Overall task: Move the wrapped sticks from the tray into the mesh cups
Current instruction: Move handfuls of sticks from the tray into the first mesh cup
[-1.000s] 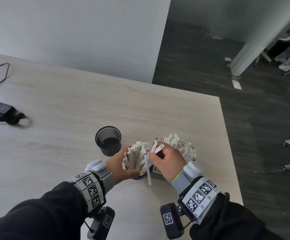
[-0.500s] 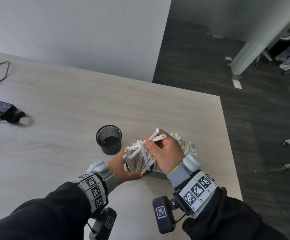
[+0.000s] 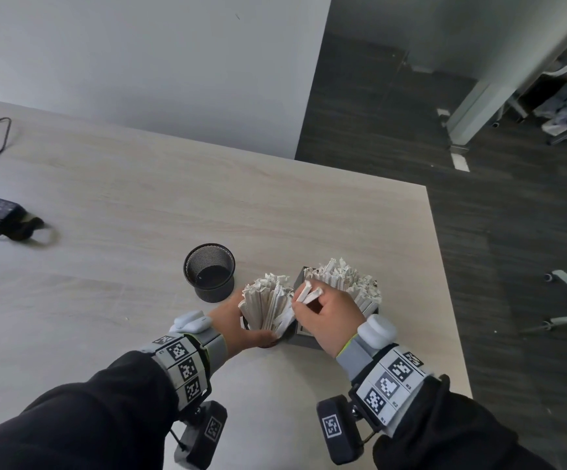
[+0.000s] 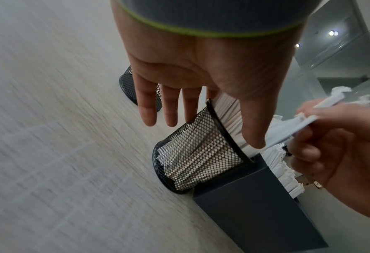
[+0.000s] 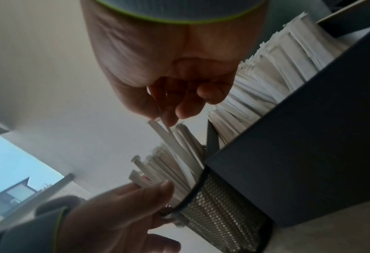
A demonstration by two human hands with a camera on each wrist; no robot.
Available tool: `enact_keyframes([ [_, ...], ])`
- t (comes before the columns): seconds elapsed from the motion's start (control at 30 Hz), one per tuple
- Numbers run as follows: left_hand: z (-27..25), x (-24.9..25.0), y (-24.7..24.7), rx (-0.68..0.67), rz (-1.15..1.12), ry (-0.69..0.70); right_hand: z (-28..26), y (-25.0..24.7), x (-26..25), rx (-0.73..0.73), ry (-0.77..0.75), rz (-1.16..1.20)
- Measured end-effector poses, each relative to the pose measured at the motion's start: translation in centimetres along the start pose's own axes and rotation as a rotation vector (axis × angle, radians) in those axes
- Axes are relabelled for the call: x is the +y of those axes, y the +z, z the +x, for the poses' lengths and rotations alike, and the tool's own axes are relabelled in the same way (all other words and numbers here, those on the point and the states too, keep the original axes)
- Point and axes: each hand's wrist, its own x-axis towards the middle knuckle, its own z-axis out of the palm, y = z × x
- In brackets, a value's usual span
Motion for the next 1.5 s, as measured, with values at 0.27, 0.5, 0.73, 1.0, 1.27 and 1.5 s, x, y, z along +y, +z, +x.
enact_keyframes([
  [0.27,1.2,0.0,0.8,0.049,-0.013,0.044,1.2,0.4,-0.6,0.105,-0.098,-0.059],
  [0.5,1.8,0.6,0.0,0.034,-0.031,0.081,0.1,2.1,0.3,-0.246,-0.343,-0.493],
  [0.73,0.7,1.2,-0.8,0.009,-0.057,0.012,0.0,1.9,1.4,-0.072,-0.298,-0.334],
  [1.0,0.2,1.5,-0.9,-0.138,0.045,0.032,-0.2,-1.5,4.4,0.121,0.291,-0.009],
  [1.27,0.2,1.7,-1.0,-0.139,0.068,0.015,1.3,1.4,2.7,-0.072,0.468,-0.013],
  [1.5,0.1,2.0,-1.1,-0.158,0.066,-0.008,3.1,2.8,1.8,-0.048,0.519,-0.020],
])
